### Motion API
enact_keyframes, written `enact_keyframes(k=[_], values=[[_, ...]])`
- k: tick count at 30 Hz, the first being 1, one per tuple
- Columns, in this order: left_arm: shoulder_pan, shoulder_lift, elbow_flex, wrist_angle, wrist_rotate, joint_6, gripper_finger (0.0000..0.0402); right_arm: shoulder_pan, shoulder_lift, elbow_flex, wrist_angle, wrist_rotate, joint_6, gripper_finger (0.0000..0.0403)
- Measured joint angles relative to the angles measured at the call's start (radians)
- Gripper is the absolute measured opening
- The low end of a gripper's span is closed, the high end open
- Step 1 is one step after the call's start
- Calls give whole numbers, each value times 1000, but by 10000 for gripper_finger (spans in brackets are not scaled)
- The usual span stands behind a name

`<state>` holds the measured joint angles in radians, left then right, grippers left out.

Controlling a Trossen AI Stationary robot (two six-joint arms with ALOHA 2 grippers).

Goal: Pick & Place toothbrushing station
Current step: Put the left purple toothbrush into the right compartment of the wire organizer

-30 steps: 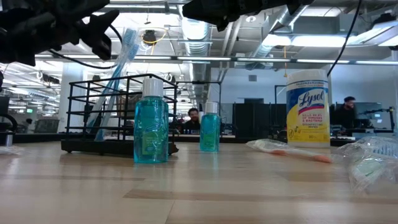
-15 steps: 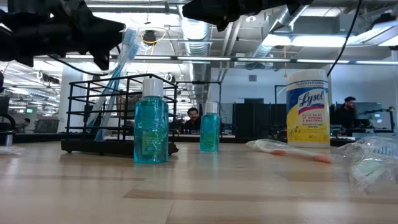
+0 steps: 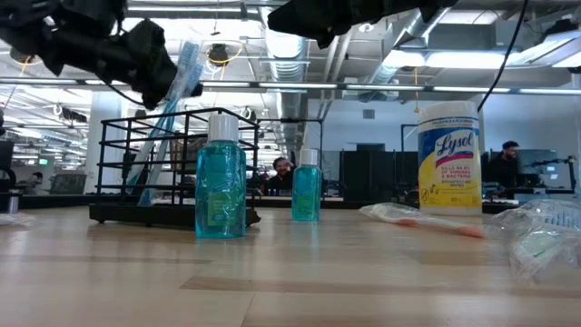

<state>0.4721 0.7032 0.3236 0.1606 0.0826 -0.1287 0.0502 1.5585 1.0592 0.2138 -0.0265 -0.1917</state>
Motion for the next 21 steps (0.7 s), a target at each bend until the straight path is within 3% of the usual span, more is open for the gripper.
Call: enact_keyframes(k=[6,13,16,21], values=[[92,44,79,-261,-104,-66,94,0,0,0,0,0,-2,67],[193,142,81,-316,-112,-182,94,-6,0,0,0,0,-2,67],[248,195,81,-312,-97,-258,94,-7,0,0,-5,1,-2,67],[339,281,81,-311,12,-301,109,-7,0,0,-6,1,-2,67]])
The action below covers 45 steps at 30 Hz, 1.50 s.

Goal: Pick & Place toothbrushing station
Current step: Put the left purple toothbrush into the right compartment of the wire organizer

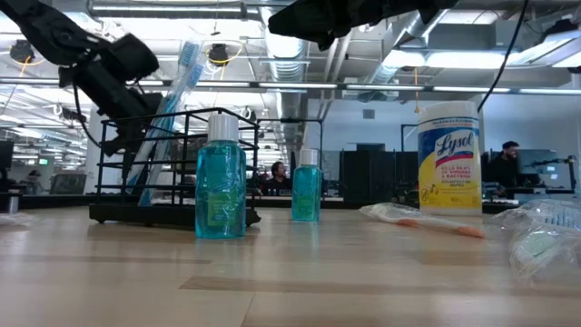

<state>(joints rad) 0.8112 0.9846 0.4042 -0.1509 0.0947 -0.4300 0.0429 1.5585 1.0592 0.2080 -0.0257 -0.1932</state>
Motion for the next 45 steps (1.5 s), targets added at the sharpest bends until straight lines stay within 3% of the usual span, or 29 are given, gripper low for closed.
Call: enact_keyframes(k=[11,16,31,35,45], values=[[125,110,0,3,2,6,215,0,0,0,0,1,0,67],[139,156,0,28,-31,30,237,0,0,0,1,2,0,67],[81,210,0,80,-154,5,198,1,0,0,11,4,0,67],[49,246,0,107,-220,3,195,0,0,5,8,4,0,67],[28,273,0,121,-270,3,192,2,0,7,9,5,0,67]])
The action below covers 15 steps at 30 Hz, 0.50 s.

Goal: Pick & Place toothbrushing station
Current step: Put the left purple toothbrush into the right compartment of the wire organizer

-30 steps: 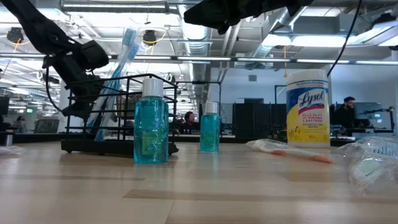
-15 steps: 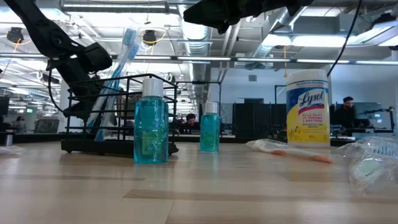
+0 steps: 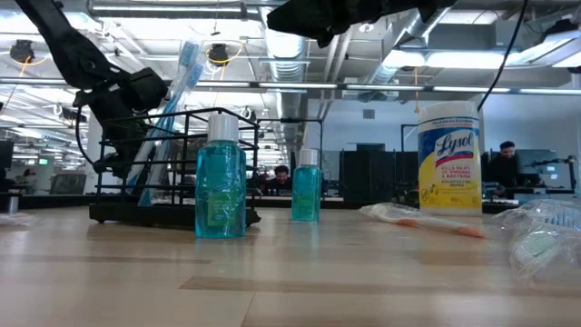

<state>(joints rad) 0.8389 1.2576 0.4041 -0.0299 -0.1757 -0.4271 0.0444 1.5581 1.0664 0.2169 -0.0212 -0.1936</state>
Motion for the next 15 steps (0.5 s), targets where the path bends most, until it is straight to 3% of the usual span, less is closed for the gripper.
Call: enact_keyframes(k=[15], values=[[-63,99,2,40,-86,2,175,0,0,0,0,0,0,67]])
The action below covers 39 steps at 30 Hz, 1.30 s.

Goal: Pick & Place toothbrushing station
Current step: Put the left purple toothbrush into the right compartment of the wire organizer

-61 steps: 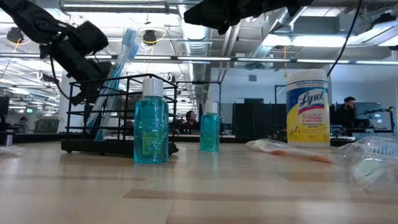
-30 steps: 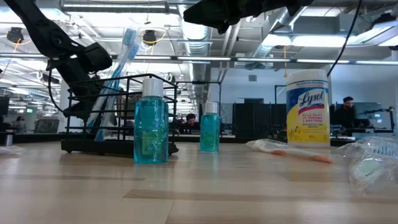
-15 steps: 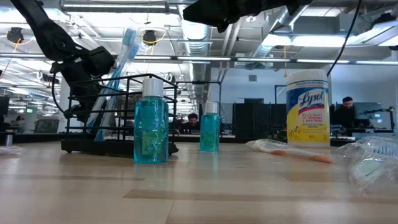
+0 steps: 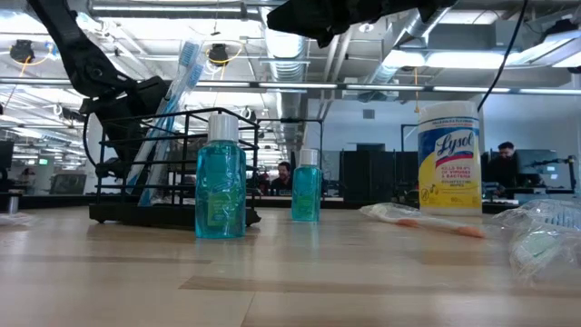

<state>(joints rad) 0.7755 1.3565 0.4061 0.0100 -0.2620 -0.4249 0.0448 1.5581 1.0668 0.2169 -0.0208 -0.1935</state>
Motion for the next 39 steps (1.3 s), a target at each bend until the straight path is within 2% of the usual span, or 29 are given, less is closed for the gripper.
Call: enact_keyframes(k=[5,11,15,19,21,31,39], values=[[-12,17,0,7,-6,0,166,0,0,0,0,0,0,67],[-12,21,0,9,-9,1,134,0,0,0,0,0,0,67],[-12,21,0,10,-12,0,91,0,0,0,0,0,0,67],[-12,21,0,14,-12,1,24,0,0,0,0,0,0,67],[-12,21,0,15,-13,1,8,0,0,0,0,0,0,67],[-12,-2,0,26,-27,49,0,0,0,0,0,0,0,67],[-57,-197,0,14,-19,100,0,-1,0,0,0,0,0,67]])
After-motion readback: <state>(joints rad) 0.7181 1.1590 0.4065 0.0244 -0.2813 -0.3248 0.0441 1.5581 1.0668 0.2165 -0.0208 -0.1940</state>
